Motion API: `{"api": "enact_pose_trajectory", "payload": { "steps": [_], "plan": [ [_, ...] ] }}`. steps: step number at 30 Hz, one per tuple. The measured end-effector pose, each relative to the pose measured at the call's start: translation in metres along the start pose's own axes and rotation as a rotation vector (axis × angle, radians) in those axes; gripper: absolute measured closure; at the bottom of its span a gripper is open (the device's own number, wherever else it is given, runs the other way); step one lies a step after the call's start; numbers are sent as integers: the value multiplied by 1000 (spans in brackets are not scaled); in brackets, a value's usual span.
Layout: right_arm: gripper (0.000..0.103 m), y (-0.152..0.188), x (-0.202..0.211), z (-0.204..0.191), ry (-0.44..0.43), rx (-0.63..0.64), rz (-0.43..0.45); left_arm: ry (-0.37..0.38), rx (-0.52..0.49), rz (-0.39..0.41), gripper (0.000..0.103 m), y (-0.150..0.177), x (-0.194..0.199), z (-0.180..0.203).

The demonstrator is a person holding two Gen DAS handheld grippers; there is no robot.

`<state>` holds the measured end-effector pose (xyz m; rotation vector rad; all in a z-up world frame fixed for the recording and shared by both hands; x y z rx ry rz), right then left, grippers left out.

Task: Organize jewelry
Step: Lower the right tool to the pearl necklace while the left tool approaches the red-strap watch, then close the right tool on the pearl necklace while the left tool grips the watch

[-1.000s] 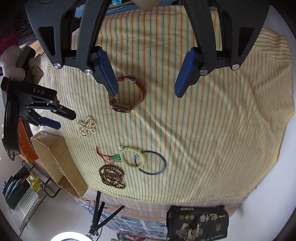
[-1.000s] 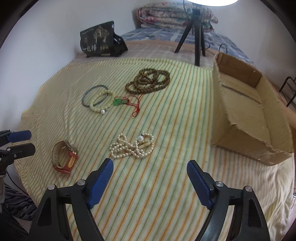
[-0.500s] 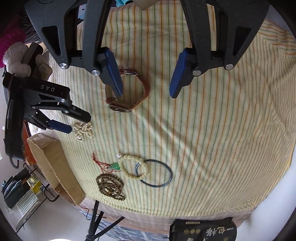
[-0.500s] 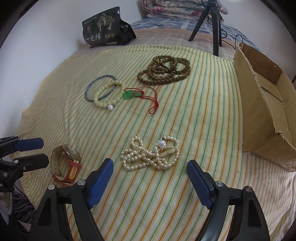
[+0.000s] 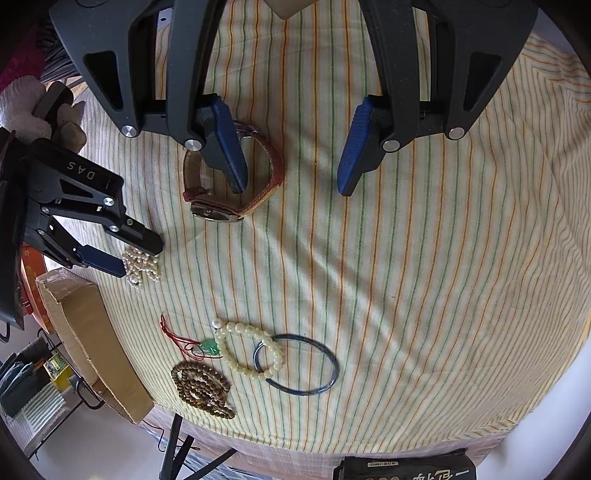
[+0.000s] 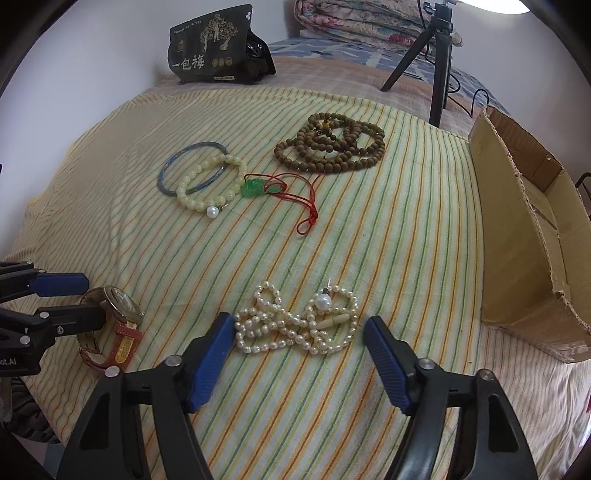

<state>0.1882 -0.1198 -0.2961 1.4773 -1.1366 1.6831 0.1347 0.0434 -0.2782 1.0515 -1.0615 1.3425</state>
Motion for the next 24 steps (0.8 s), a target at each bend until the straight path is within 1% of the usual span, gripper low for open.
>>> {"api": "enact_pose_trajectory", "payload": {
  "steps": [4, 6, 8, 10, 11, 13, 14, 16, 17, 19, 21, 24],
  "plan": [
    [49, 1, 2, 4, -12, 8, 0, -10, -6, 0, 52, -1, -1, 0],
    [57, 2, 3, 6, -21, 8, -1, -6, -1, 0, 52, -1, -1, 0],
    [63, 3, 4, 8, -31, 6, -1, 4, 7, -3, 52, -1, -2, 0],
    [67, 4, 4, 11, -44, 2, 0, -1, 12, -5, 59, -1, -2, -2],
    [69, 4, 5, 12, -50, -2, 0, -2, 13, -5, 60, -1, -2, -3],
    [73, 5, 5, 14, -61, -11, 0, -5, 13, -3, 67, 0, -1, -5],
    [77, 5, 6, 15, -65, -17, 1, -7, 10, 0, 69, 0, -1, -5],
    [81, 6, 6, 17, -73, -26, 0, -17, 5, 5, 77, 2, 0, -7],
    [85, 7, 6, 19, -76, -31, 1, -21, 3, 7, 79, 2, 1, -7],
    [87, 8, 6, 21, -87, -39, 4, -18, -1, 10, 91, 3, 1, -7],
    [93, 9, 7, 22, -91, -44, 5, -10, -3, 8, 95, 3, 1, -4],
    [94, 11, 9, 23, -110, -55, 7, -12, -4, 13, 97, 2, 1, -2]
  ]
}}
Point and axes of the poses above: each gripper's, at about its wrist camera, not at the fingertips, and x roughly against the way its jaws point, z to its right, y to its underside, the point moved 9 cm from there along -x, roughly the way its jaws point, and after that the axes turned 15 degrees about -z, right-handed, at the moved point
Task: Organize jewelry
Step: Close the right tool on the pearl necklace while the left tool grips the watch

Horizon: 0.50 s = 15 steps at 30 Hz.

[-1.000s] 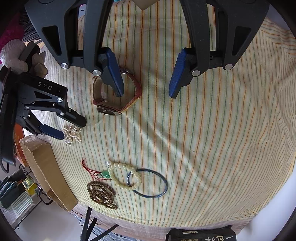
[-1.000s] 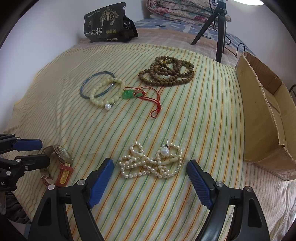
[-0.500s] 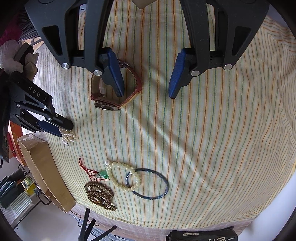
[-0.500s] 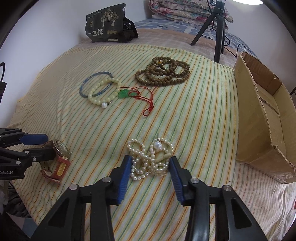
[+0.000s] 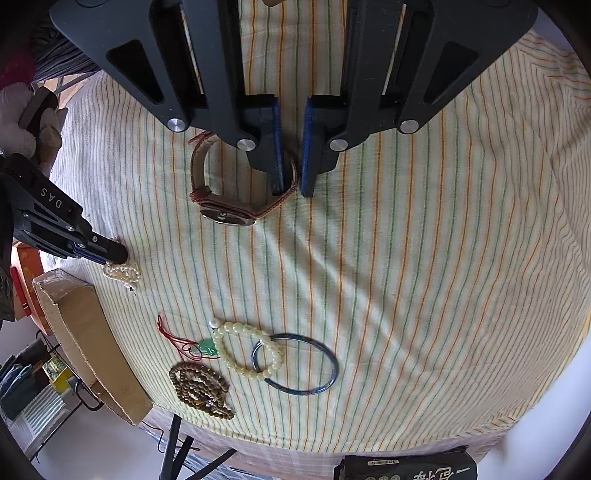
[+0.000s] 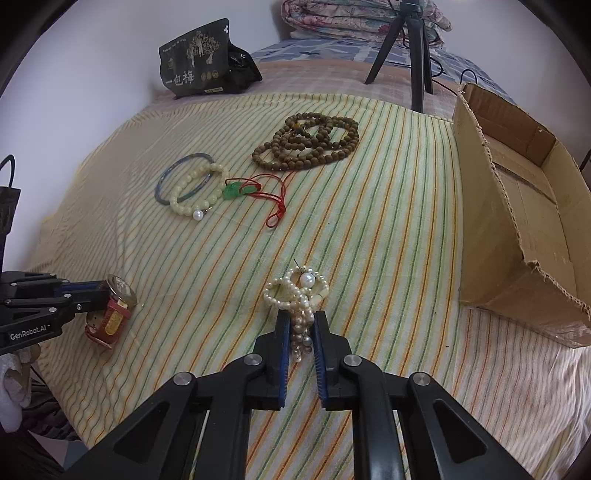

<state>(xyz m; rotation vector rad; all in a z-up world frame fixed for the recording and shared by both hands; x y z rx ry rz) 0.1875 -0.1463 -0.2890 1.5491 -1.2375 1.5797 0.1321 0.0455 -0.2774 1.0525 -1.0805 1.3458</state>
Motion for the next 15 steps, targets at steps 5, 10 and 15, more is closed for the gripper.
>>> {"api": "enact_pose_trajectory", "payload": {
  "steps": [5, 10, 15],
  "plan": [
    [96, 3, 3, 0, 0, 3, 9, 11, 10, 4, 97, -3, 0, 1],
    [97, 2, 9, -1, 2, 3, 30, 7, 9, 16, 98, -2, 3, 1],
    [98, -3, 27, -6, -15, 11, 68, 18, -1, 42, 98, -5, 13, 7]
  ]
}}
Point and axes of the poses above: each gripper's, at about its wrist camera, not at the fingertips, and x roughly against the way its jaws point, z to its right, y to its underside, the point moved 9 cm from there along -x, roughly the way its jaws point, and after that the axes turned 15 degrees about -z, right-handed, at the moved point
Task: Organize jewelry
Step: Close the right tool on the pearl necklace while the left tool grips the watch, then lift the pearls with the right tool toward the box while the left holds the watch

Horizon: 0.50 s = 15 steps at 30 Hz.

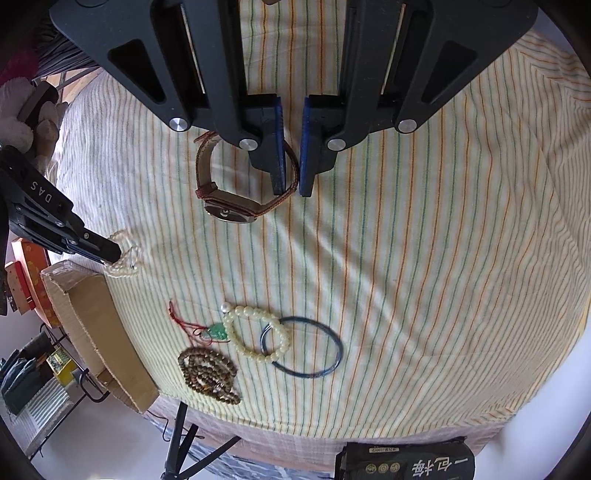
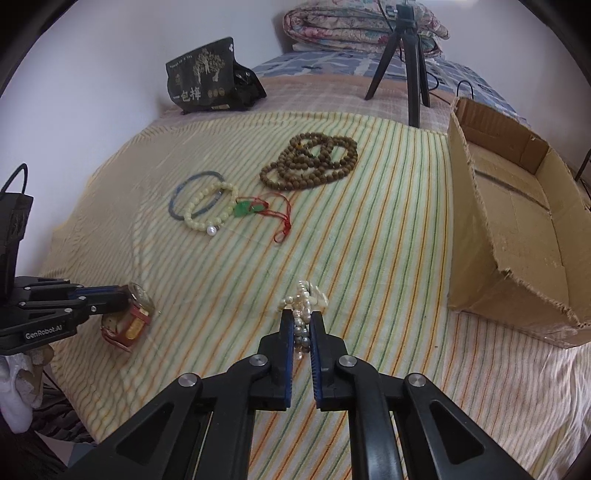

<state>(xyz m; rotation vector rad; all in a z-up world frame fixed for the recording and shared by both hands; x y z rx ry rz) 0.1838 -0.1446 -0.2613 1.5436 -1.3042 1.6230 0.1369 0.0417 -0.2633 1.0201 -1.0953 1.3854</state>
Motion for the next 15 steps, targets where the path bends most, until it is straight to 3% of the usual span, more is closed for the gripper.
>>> {"api": "enact_pose_trajectory", "payload": {
  "steps": [15],
  "plan": [
    [98, -22, 51, 6, -49, -45, 129, 21, 1, 53, 98, -8, 20, 9]
  ]
}}
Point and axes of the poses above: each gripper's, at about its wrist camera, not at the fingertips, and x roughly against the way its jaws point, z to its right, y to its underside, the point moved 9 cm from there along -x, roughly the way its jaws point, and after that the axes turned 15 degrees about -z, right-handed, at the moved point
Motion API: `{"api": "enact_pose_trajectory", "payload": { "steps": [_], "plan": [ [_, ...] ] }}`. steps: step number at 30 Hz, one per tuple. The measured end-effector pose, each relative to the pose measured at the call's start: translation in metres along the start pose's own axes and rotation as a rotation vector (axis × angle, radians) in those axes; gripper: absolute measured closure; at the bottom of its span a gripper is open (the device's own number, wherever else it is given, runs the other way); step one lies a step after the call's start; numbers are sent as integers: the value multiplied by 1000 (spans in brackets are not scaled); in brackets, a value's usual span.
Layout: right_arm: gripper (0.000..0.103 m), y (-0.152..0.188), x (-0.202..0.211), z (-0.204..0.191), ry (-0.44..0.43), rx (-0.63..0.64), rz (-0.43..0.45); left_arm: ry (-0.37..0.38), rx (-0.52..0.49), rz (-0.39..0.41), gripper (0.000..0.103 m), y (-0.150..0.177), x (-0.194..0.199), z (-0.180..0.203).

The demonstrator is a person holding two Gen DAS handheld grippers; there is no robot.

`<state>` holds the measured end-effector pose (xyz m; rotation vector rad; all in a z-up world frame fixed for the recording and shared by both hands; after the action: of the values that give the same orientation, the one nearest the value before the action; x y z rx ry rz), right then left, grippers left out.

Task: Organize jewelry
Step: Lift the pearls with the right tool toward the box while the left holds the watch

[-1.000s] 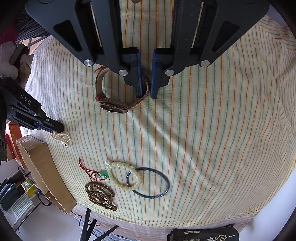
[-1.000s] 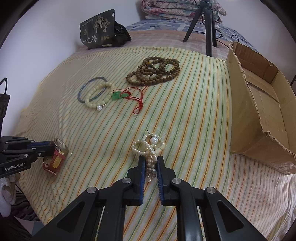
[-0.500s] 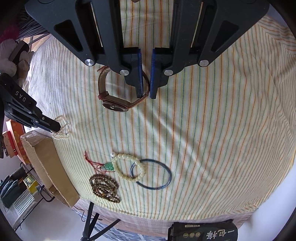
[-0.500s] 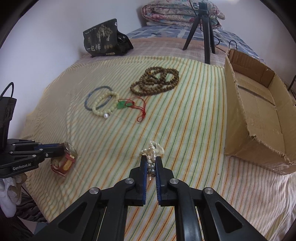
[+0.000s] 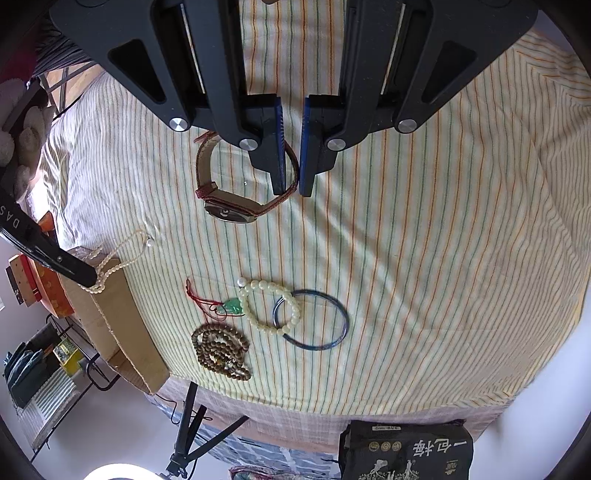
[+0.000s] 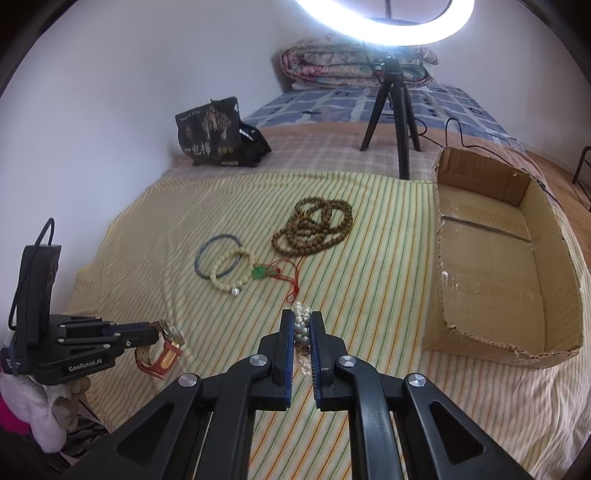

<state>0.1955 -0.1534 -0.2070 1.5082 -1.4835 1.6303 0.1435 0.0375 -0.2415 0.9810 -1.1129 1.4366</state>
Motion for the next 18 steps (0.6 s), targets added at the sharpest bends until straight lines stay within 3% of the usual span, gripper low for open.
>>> {"api": "enact_pose_trajectory", "payload": {
  "steps": [18],
  "plan": [
    [98, -37, 58, 21, 2, -28, 134, 63, -63, 111, 98, -31, 44, 61]
  ]
}}
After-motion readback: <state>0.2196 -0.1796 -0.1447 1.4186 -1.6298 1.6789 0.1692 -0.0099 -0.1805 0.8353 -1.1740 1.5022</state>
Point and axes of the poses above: each gripper's, at about its wrist camera, not at the fingertips, and x roughly against the way its jaws point, z to its right, y to its underside, the point moved 9 cm from there along -x, roughly the way its jaws point, and after that the axes turned 15 degrees about -z, right-handed, at the moved point
